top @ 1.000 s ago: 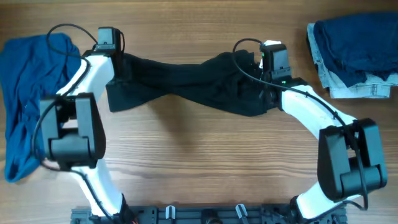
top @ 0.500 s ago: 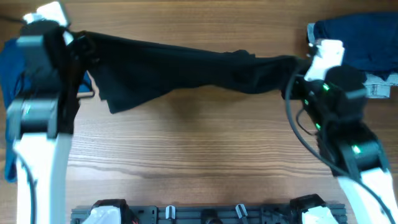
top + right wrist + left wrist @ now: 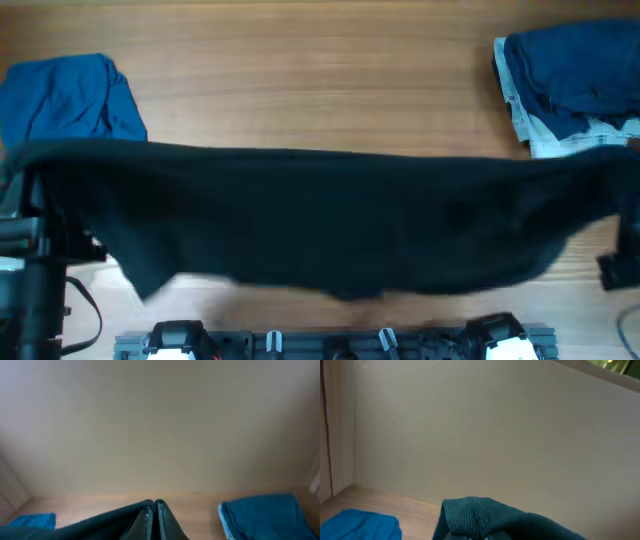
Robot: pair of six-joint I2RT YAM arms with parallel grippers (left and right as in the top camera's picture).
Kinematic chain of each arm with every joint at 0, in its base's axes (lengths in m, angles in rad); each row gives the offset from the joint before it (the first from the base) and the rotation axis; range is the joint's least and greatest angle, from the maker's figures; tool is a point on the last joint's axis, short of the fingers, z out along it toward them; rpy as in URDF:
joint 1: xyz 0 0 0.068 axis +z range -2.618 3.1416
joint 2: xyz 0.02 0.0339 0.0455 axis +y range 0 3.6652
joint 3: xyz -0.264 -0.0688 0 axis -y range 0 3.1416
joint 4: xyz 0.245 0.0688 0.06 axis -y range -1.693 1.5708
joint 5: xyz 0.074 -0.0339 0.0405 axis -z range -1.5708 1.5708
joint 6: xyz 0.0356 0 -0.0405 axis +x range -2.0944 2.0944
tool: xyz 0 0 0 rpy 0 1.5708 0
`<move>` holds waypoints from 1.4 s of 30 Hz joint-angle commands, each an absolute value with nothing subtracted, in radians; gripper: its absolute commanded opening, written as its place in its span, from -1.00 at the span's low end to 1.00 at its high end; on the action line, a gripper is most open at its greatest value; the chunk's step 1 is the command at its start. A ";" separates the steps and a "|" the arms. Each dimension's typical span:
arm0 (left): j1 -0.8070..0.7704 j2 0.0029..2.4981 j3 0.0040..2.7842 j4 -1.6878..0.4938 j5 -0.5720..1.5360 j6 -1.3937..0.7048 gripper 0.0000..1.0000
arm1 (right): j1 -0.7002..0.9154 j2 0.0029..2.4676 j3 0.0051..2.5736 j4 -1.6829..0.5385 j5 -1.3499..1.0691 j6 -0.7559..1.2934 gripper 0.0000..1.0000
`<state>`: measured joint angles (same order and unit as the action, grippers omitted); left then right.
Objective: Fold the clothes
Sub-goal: 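Lift the t-shirt and stretch it apart between both grippers, then lay the stretched t-shirt flat on the table and release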
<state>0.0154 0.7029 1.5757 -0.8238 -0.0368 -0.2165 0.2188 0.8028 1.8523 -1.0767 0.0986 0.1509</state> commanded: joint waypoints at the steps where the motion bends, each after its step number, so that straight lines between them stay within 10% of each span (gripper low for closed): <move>1: 0.023 0.704 1.583 -0.841 0.031 -0.238 -0.92 | 0.215 0.801 1.931 -1.085 0.134 0.130 -0.92; 23: 0.024 1.167 1.638 -0.969 0.033 -0.243 -0.92 | 0.215 1.227 1.965 -1.213 0.134 0.104 -0.91; 42: 0.023 2.051 1.638 -0.212 0.033 -0.244 -0.92 | 0.172 2.157 1.963 -0.571 0.134 0.081 -0.91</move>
<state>0.0154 1.9751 1.6287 -0.3073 0.0429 -0.2314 0.1959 2.0647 1.9530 -0.6304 0.1139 0.0841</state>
